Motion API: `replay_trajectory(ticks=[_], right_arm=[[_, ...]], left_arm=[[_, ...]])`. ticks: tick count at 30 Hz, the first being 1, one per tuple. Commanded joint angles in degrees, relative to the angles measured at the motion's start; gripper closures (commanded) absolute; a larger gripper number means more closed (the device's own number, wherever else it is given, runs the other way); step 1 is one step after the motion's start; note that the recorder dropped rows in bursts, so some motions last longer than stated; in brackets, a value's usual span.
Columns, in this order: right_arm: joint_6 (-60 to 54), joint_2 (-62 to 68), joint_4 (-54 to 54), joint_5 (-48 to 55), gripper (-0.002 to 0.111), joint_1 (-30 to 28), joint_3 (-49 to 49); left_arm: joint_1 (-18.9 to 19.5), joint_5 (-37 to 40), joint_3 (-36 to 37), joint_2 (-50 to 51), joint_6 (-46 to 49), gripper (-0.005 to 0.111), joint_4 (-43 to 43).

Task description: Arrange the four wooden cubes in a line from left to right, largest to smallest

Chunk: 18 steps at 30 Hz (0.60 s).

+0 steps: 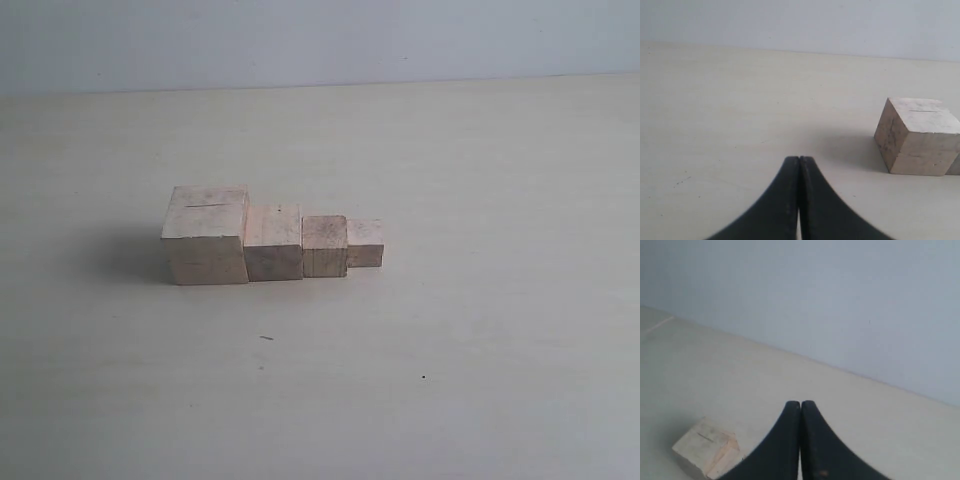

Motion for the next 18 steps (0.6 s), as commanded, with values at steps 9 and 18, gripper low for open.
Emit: replay_trajectory(ticks=[9,18], right_arm=[[-0.61,-17.52,0.3,-0.12,0.108,0.07,0.23],[-0.48,-25.05,0.3,-0.02,0.108,0.07,0.23]], left_arm=[[-0.42,-0.42,-0.05,-0.24,-0.08,0.107,-0.15],[-0.42,-0.42,-0.05,-0.24,-0.08,0.107,-0.15]])
